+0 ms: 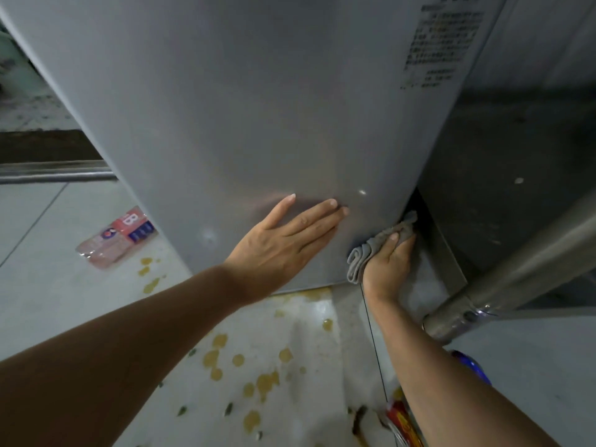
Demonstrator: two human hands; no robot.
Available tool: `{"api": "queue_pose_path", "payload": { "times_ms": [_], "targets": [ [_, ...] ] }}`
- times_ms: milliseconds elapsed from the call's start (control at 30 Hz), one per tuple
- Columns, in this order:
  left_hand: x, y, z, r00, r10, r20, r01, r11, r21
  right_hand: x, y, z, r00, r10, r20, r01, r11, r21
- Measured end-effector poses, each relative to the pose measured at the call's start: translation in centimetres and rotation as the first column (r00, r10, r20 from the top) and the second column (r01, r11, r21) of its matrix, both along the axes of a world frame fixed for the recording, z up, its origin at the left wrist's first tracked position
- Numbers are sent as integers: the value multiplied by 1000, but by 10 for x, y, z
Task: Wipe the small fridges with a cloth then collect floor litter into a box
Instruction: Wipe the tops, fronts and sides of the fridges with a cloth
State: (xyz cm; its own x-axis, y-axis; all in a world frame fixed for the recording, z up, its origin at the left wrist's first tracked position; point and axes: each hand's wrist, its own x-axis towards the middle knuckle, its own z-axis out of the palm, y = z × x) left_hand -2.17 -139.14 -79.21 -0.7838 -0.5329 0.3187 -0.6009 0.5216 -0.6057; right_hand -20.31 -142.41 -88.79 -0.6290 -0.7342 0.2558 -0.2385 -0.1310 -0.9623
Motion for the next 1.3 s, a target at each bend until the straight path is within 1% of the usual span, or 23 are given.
{"api": "queue_pose_path", "payload": {
  "times_ms": [133,233,367,433,467,533,567,700,767,867,967,1000,1067,1133,1200,1233,1300],
  "targets": [
    [3,5,-14,1000,11,25,-12,1000,18,-4,2,-23,999,52,16,-53,997,64],
    [2,7,-18,999,29,28,-30,998,57,-7,6,-33,997,47,-57,-40,991,128],
    [7,14,-21,997,56,55,-61,994,92,-8,8,-39,988,28,-154,13,966,258],
    [12,19,-21,996,64,63,-72,990,118,-10,5,-38,988,32,-153,21,941,337],
    [15,23,-22,996,65,67,-74,988,136,-14,1,-39,986,56,-156,13,912,410],
    [21,29,-22,994,81,75,-93,981,173,-19,-4,-41,972,144,-188,-5,808,589],
    [23,32,-22,992,94,80,-108,975,193,-22,-8,-40,964,178,-199,-6,761,648],
    [27,42,-17,975,166,145,-202,937,286,-23,-16,-26,953,213,-217,27,649,760],
    [28,45,-16,966,203,160,-247,907,341,-25,-12,-20,924,282,-257,49,581,813],
    [30,49,-21,955,245,168,-293,864,409,-24,1,-15,888,368,-275,39,536,843],
    [35,58,-20,946,291,141,-323,831,453,-17,19,-9,852,428,-301,33,530,847],
    [37,62,-19,944,303,128,-328,824,463,-13,27,-6,848,429,-311,29,548,836],
    [43,71,-16,934,340,111,-350,807,475,-8,44,1,869,391,-303,-3,617,787],
    [50,81,-13,918,380,118,-387,786,483,-6,56,7,916,330,-228,-71,693,717],
    [58,91,-8,902,420,98,-410,767,493,-6,63,16,947,289,-143,-120,728,675],
    [61,96,-5,895,438,82,-418,760,498,-6,64,21,957,268,-110,-126,727,675],
    [69,105,2,884,464,54,-425,750,507,-7,63,29,972,235,-29,-145,687,712]
  ]
}}
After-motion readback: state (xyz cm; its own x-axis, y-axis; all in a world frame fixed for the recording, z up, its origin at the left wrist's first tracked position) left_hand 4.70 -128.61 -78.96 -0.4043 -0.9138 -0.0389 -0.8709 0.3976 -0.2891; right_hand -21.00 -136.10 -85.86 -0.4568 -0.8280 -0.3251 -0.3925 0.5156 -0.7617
